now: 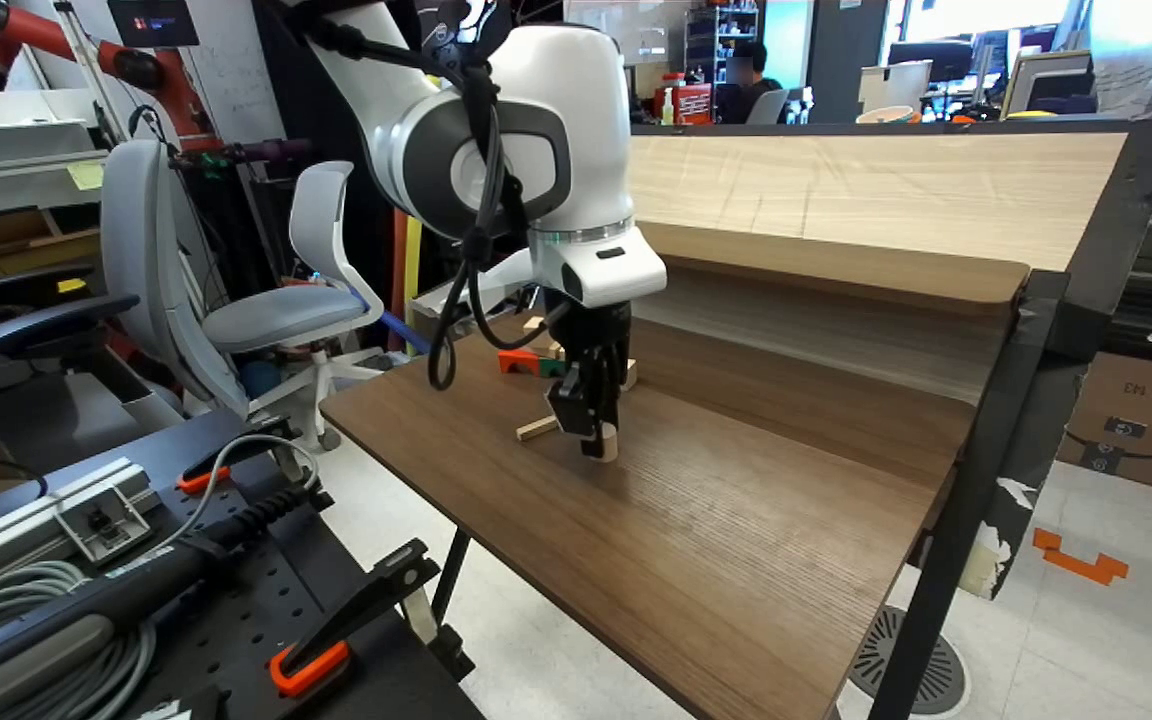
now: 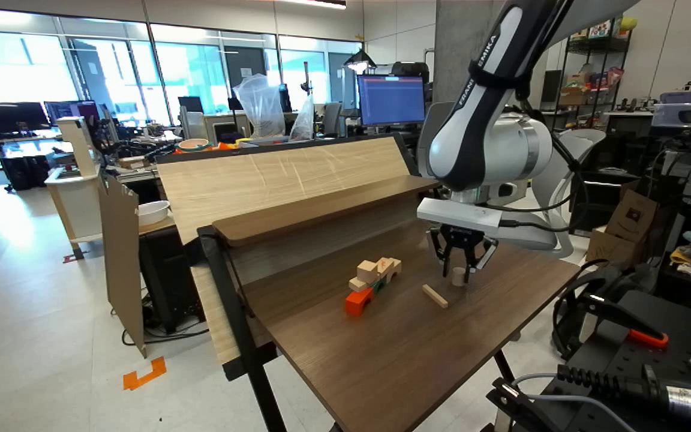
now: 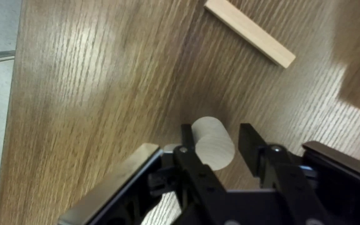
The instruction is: Put the cylindrical block on top of the stacked blocks
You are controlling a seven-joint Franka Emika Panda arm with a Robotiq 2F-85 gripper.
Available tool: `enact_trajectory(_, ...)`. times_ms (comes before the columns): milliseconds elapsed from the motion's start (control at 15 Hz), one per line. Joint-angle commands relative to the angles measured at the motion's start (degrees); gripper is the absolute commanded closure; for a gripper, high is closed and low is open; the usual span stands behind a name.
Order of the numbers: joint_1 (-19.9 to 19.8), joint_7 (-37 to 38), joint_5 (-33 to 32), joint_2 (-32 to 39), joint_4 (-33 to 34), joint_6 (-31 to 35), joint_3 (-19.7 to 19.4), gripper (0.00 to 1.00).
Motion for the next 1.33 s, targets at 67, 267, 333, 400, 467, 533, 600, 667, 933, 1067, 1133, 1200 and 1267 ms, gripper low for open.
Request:
enact_trajectory(67, 0.52, -0.69, 2.16, -0.32, 0.28, 0.28, 0.41, 0.93)
enact_trajectory(267, 0.14, -1.06, 2.64, -1.52, -0.20, -0.77, 1.12, 0.92)
enact_trajectory(333, 0.04, -1.07, 2.94, -2.04, -0.35, -1.36, 1.40, 0.92)
enact_trajectory(400, -0.04, -1.25, 3.27, -2.52, -0.53, -1.50, 1.70, 0.92)
enact_trajectory(467, -0.11, -1.43, 3.64, -3.23, -0.79, -1.72, 2.13, 0.92)
enact_trajectory(533, -0.16, -1.59, 3.97, -3.90, -0.97, -1.89, 2.57, 0.92)
enact_trajectory(600, -0.18, -1.70, 4.35, -4.63, -1.12, -2.14, 3.05, 0.92)
enact_trajectory(667, -0.13, -1.83, 4.84, -5.37, -1.27, -2.38, 3.48, 0.92)
enact_trajectory(933, 0.05, -2.11, 5.87, -8.28, -1.57, -3.21, 5.18, 0.92)
enact_trajectory(1067, 0.05, -2.21, 6.15, -9.46, -1.46, -3.55, 5.93, 0.92)
enact_trajectory(1133, 0.14, -2.16, 6.21, -10.07, -1.46, -3.88, 6.19, 0.92)
enact_trajectory(1200, 0.24, -2.11, 6.27, -10.62, -1.42, -4.27, 6.38, 0.92)
enact_trajectory(1267, 0.35, -2.18, 6.43, -10.98, -1.40, -4.26, 6.61, 0.92)
